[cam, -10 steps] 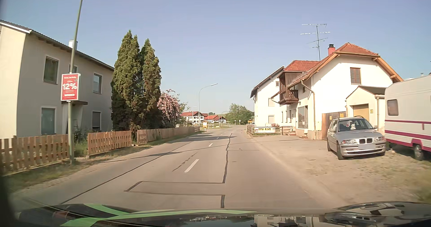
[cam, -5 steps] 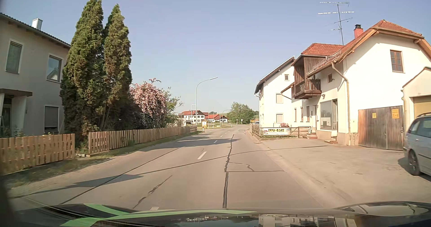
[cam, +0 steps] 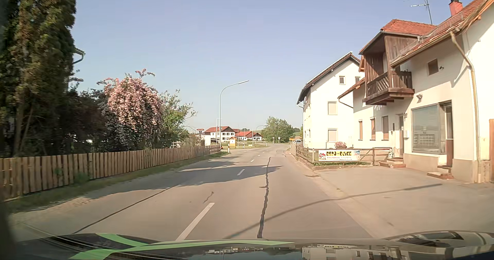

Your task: Follow the waypoints while adhering to traffic rules and regulations

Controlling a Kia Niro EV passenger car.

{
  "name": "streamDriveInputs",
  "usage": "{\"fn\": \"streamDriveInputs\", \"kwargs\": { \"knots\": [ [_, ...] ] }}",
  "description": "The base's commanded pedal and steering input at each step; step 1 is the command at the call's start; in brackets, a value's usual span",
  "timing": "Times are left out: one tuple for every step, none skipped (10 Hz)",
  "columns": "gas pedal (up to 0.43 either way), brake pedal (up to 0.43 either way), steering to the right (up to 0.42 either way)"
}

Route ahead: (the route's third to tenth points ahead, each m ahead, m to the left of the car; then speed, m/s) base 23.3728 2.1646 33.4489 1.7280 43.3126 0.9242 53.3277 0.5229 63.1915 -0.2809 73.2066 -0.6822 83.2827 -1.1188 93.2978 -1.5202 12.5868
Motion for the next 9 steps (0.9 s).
{"fn": "streamDriveInputs", "kwargs": {
  "knots": [
    [0.087, 0.0, -0.003],
    [0.087, 0.0, 0.002],
    [0.087, 0.0, 0.009],
    [0.087, 0.0, 0.01],
    [0.079, 0.0, 0.006],
    [0.0, 0.0, 0.004],
    [0.0, 0.0, 0.004],
    [0.0, 0.0, 0.004],
    [0.0, 0.0, 0.004]
  ]
}}
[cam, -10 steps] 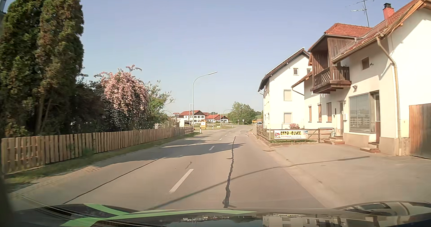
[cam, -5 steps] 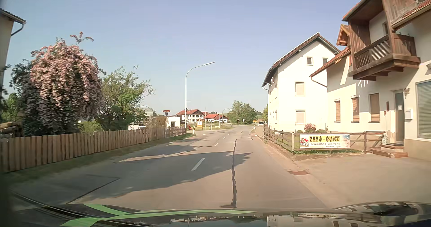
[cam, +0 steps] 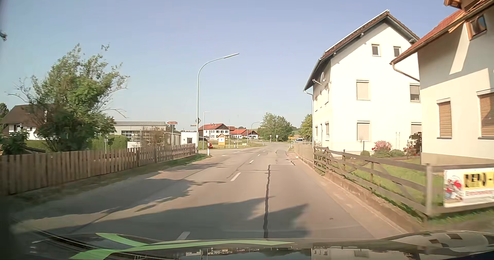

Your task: Follow the waypoints while adhering to traffic rules and regulations

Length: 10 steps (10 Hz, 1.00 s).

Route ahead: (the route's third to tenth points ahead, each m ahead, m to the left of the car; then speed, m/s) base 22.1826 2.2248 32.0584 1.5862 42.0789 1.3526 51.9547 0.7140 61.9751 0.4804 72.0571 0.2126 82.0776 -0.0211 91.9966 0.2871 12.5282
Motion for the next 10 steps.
{"fn": "streamDriveInputs", "kwargs": {
  "knots": [
    [0.0, 0.0, 0.004],
    [0.028, 0.0, 0.004],
    [0.047, 0.0, 0.004],
    [0.098, 0.0, 0.006],
    [0.098, 0.0, 0.01],
    [0.11, 0.0, 0.012],
    [0.11, 0.0, 0.012],
    [0.11, 0.0, 0.012],
    [0.11, 0.0, 0.011],
    [0.11, 0.0, 0.011]
  ]
}}
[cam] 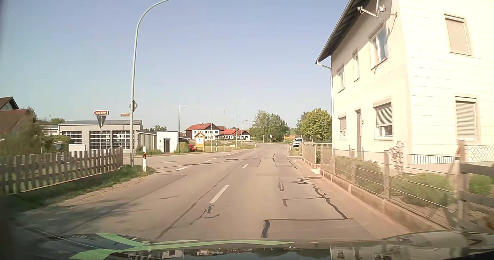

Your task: Follow the waypoints while adhering to traffic rules and regulations

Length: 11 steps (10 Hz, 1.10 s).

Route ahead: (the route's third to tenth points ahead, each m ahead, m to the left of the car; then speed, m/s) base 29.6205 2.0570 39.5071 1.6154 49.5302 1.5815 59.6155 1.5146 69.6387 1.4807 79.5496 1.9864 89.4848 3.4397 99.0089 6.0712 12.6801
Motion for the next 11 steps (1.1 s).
{"fn": "streamDriveInputs", "kwargs": {
  "knots": [
    [0.11, 0.0, 0.009],
    [0.11, 0.0, 0.004],
    [0.11, 0.0, 0.001],
    [0.11, 0.0, 0.0],
    [0.11, 0.0, 0.0],
    [0.11, 0.0, 0.001],
    [0.11, 0.0, 0.002],
    [0.098, 0.0, 0.003],
    [0.098, 0.0, 0.003],
    [0.098, 0.0, 0.003],
    [0.098, 0.0, 0.003]
  ]
}}
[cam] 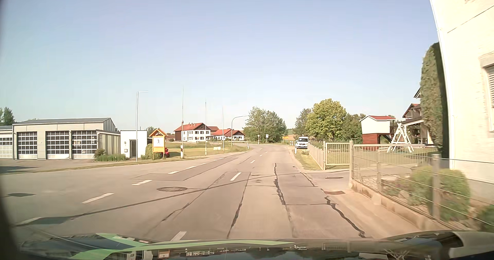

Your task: Follow the waypoints while adhering to traffic rules and regulations

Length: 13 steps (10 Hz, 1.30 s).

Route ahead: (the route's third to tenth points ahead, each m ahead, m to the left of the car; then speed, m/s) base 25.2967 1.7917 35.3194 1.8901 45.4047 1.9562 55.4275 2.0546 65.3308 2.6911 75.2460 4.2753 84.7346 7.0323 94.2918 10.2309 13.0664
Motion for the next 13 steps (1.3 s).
{"fn": "streamDriveInputs", "kwargs": {
  "knots": [
    [0.098, 0.0, 0.003],
    [0.098, 0.0, 0.003],
    [0.098, 0.0, 0.005],
    [0.098, 0.0, 0.007],
    [0.079, 0.0, 0.01],
    [0.059, 0.0, 0.012],
    [0.047, 0.0, 0.012],
    [0.039, 0.0, 0.012],
    [0.039, 0.0, 0.012],
    [0.039, 0.0, 0.012],
    [0.047, 0.0, 0.01],
    [0.047, 0.0, 0.008],
    [0.067, 0.0, 0.008]
  ]
}}
